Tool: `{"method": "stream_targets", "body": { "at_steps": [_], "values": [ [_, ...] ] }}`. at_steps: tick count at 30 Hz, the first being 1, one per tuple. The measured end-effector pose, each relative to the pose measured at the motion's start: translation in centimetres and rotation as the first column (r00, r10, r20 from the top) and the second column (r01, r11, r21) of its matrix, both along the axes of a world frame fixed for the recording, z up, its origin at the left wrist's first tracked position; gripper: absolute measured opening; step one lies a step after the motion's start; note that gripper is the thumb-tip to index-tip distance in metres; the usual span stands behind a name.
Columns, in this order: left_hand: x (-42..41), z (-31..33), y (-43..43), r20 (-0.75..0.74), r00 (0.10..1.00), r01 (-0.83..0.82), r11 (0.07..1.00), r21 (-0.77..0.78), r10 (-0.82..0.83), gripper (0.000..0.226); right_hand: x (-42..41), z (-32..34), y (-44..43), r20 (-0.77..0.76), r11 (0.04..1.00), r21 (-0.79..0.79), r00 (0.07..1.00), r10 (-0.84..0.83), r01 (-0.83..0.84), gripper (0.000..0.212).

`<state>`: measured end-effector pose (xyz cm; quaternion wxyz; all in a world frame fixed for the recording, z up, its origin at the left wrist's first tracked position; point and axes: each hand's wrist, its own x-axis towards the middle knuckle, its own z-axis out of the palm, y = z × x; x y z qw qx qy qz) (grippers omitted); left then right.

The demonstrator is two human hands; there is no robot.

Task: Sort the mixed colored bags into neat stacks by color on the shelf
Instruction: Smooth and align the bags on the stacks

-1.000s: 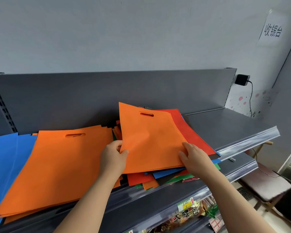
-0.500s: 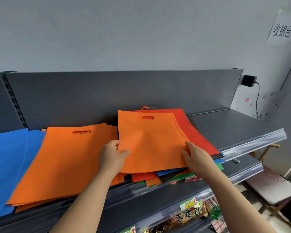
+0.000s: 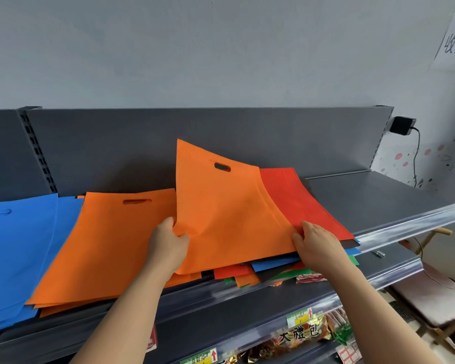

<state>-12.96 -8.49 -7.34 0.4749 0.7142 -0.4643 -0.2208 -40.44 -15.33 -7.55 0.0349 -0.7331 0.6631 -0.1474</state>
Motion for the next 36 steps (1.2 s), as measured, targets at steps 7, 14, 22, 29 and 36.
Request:
{"method": "stream_targets", "body": {
  "at_steps": [7,14,22,29,36],
  "values": [
    [3.5,1.6,2.6,-0.181,0.983,-0.051,0.988,-0.148,0.023,0.019,6.2,1.4,0.9,0.202,0.992,0.037,0.973,0.108,-0.118,0.051],
    [10.3,2.2,6.8,-0.045,0.988,-0.151,0.977,-0.150,0.146,0.024,13.5,2.6,3.5,0.429,0.972,-0.089,0.872,0.235,-0.218,0.054],
    [16.4,1.5,9.8,0.155,0.966,-0.217,0.976,0.036,0.209,0.039,20.8,1.4,5.7,0.353,0.954,-0.043,0.888,0.294,-0.298,0.053],
    [18.1,0.2,10.1,0.397,0.910,-0.226,0.948,0.224,0.123,0.035,22.7,-0.2,6.2,0.014,0.968,-0.004,0.968,0.250,-0.250,0.041],
    [16.9,0.6,9.0,0.605,0.791,-0.208,0.971,0.119,0.095,0.057,20.7,-0.1,6.0,0.058,0.960,-0.110,0.962,0.266,-0.259,0.043]
  ]
}}
